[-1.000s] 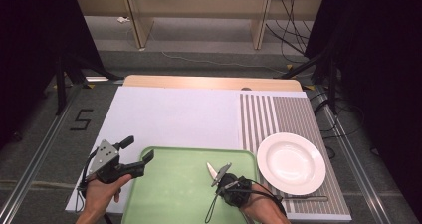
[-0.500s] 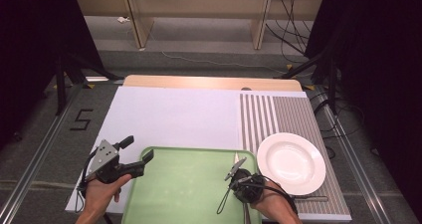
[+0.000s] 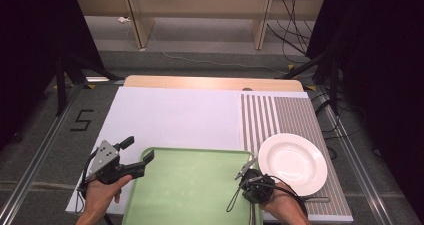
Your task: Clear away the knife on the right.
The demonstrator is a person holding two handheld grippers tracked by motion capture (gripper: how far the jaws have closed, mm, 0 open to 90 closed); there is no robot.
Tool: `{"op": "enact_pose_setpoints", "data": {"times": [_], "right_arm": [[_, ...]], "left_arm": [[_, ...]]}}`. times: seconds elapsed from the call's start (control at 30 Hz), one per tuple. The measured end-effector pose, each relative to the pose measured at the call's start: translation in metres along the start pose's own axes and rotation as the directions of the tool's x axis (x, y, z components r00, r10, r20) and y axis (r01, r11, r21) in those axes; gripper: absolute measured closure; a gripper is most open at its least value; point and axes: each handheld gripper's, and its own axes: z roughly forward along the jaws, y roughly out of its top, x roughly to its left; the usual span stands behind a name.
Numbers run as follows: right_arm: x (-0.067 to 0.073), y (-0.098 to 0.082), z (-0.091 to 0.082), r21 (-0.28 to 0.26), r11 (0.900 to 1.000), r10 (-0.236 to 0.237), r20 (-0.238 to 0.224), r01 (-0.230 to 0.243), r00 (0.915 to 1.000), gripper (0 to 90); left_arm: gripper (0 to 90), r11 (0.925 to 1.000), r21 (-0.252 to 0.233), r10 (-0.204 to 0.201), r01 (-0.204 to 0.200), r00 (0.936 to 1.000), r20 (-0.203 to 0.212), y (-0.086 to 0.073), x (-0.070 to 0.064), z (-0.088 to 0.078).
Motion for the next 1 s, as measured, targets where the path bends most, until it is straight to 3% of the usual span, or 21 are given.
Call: {"op": "enact_pose_setpoints", "data": {"times": [0.43, 0.53, 0.73, 0.83, 0.93, 1.0], "right_arm": [[-0.007, -0.006, -0.003, -0.008, 1.0, 0.02, 0.004, -0.02, 0.9998, 90.0], [-0.01, -0.007, -0.005, -0.034, 0.999, 0.032, 0.002, -0.032, 0.9995, 90.0], [-0.019, -0.011, -0.017, -0.158, 0.985, 0.064, -0.078, -0.076, 0.9949, 68.2], [-0.026, -0.015, -0.022, -0.216, 0.971, 0.09, -0.077, -0.105, 0.9929, 57.7], [-0.031, -0.018, -0.027, -0.263, 0.954, 0.119, -0.114, -0.145, 0.9864, 47.2], [-0.032, -0.02, -0.029, -0.279, 0.948, 0.121, -0.126, -0.152, 0.9847, 43.2]], "left_arm": [[16.3, 1.0, -0.001, 0.0, 0.0, 1.0, 0.0, 0.0, 0.0, 0.0], [16.3, 1.0, -0.001, 0.001, -0.001, 1.0, 0.001, 0.0, 0.0, 0.0], [16.3, 1.0, 0.007, -0.004, 0.004, 1.0, -0.002, 0.0, 0.0, 0.0], [16.3, 1.0, 0.008, 0.0, 0.0, 1.0, 0.001, 0.0, 0.0, 0.0], [16.3, 1.0, 0.007, -0.003, 0.003, 1.0, 0.002, 0.0, 0.0, 0.001], [16.3, 1.0, 0.007, -0.001, 0.001, 1.0, 0.001, 0.0, 0.0, 0.001]]}}
